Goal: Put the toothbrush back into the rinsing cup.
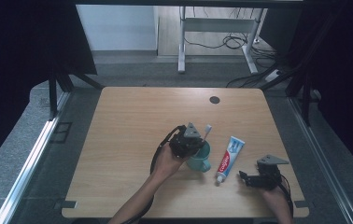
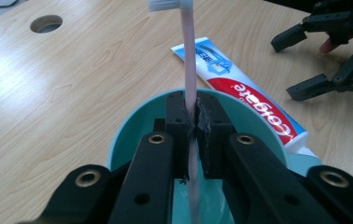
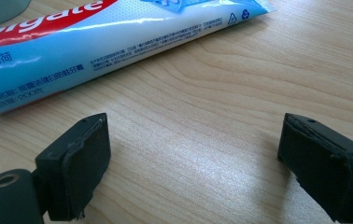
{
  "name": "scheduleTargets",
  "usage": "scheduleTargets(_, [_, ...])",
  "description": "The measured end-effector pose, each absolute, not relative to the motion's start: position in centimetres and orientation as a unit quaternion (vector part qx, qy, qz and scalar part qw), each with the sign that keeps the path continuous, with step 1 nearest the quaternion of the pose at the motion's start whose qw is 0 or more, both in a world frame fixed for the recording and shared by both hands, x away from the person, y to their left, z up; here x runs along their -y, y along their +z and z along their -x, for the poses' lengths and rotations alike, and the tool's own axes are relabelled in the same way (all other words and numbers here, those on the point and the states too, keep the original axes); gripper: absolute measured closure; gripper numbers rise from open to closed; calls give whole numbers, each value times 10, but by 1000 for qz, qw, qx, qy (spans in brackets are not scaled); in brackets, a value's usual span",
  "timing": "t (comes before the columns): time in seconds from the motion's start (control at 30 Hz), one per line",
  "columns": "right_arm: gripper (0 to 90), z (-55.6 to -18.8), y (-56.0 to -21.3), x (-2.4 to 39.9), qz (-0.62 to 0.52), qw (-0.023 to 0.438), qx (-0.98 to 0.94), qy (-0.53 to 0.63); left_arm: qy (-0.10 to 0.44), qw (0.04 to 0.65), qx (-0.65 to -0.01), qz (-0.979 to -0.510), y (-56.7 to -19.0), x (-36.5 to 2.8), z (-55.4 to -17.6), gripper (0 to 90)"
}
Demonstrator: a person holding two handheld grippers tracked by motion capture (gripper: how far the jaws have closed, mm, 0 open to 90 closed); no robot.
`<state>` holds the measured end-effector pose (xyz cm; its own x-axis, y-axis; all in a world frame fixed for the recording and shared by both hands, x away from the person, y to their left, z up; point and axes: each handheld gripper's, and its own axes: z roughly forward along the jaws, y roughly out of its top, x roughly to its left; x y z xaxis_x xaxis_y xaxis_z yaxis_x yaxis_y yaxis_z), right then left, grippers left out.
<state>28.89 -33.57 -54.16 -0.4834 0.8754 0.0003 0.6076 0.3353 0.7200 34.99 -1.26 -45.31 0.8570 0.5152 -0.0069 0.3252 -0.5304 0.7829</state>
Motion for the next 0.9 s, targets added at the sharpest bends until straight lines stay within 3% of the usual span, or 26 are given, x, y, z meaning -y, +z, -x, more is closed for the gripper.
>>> scheduleTargets(0.43, [90,-289,-541,336,-467,198,-793,336,113,413,-246,-870,-454,15,-354,755])
scheduleTargets(0.9, [90,-289,-541,336,-467,199,-793,336,136,427,-250,-858,-435,6,-345,461])
